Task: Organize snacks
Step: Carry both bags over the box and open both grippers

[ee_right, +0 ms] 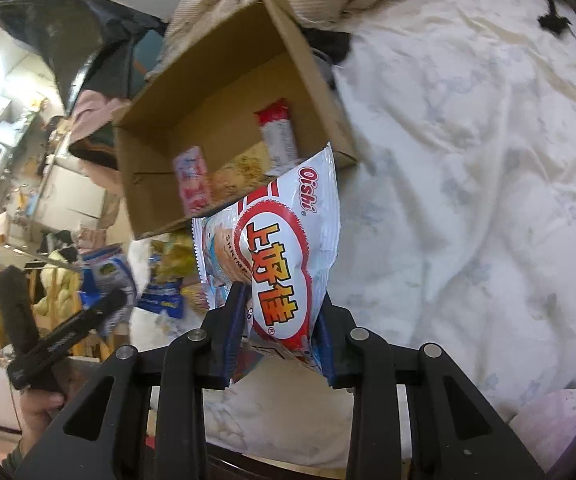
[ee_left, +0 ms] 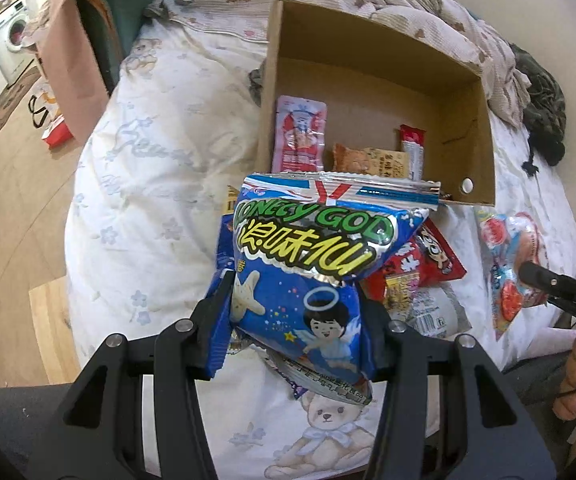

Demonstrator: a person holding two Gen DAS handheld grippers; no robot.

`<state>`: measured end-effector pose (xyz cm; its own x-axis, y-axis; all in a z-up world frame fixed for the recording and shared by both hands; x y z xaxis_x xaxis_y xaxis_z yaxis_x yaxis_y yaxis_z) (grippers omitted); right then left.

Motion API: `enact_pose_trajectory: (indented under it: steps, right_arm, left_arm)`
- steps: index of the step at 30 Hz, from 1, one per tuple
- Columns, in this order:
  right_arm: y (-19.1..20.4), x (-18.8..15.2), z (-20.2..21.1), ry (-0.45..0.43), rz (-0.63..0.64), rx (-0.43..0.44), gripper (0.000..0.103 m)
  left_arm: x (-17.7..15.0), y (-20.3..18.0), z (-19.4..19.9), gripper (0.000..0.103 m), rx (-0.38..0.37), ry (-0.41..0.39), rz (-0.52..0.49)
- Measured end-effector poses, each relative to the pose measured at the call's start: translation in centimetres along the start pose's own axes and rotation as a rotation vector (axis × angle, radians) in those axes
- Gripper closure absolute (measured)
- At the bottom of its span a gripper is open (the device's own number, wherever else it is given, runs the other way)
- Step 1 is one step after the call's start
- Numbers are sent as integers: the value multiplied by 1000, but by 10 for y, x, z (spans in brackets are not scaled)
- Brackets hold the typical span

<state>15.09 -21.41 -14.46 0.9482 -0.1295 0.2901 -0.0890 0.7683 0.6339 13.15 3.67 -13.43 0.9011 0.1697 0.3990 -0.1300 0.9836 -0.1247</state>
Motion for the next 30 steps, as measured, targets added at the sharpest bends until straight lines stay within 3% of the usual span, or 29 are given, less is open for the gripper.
enact_pose_trajectory:
  steps: [2,6,9,13,18,30]
  right_arm:
    - [8,2,2,-4,0,43,70]
    - [29,17,-2,-36,26,84,70]
    - [38,33,-1,-79,46,97,70]
    - [44,61,3,-149,53,105,70]
    - [39,96,0,-195,65,72,70]
    - [17,139,-50,-159,65,-14,69]
  left_arm:
    - [7,2,11,56,-20,-31,50]
    - [39,-9,41,56,-33,-130,16]
    - [64,-11,48,56,-27,-150,-4]
    - [95,-16,38,56,6,-144,-37]
    - [117,-28,16,56,-11,-100,-37]
    - [133,-40,-40,56,90,-118,-84]
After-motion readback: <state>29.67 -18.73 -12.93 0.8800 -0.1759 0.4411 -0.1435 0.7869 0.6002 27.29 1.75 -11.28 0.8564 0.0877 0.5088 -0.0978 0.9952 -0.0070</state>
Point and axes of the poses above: each gripper's, at about its wrist camera, not at the fingertips, and z roughly against the way its jaws point, y to its left, x to its top, the point moved 10 cm from there along -z, roughly the way its jaws point, and after that the axes turned 3 degrees about x, right-handed, at the moved point
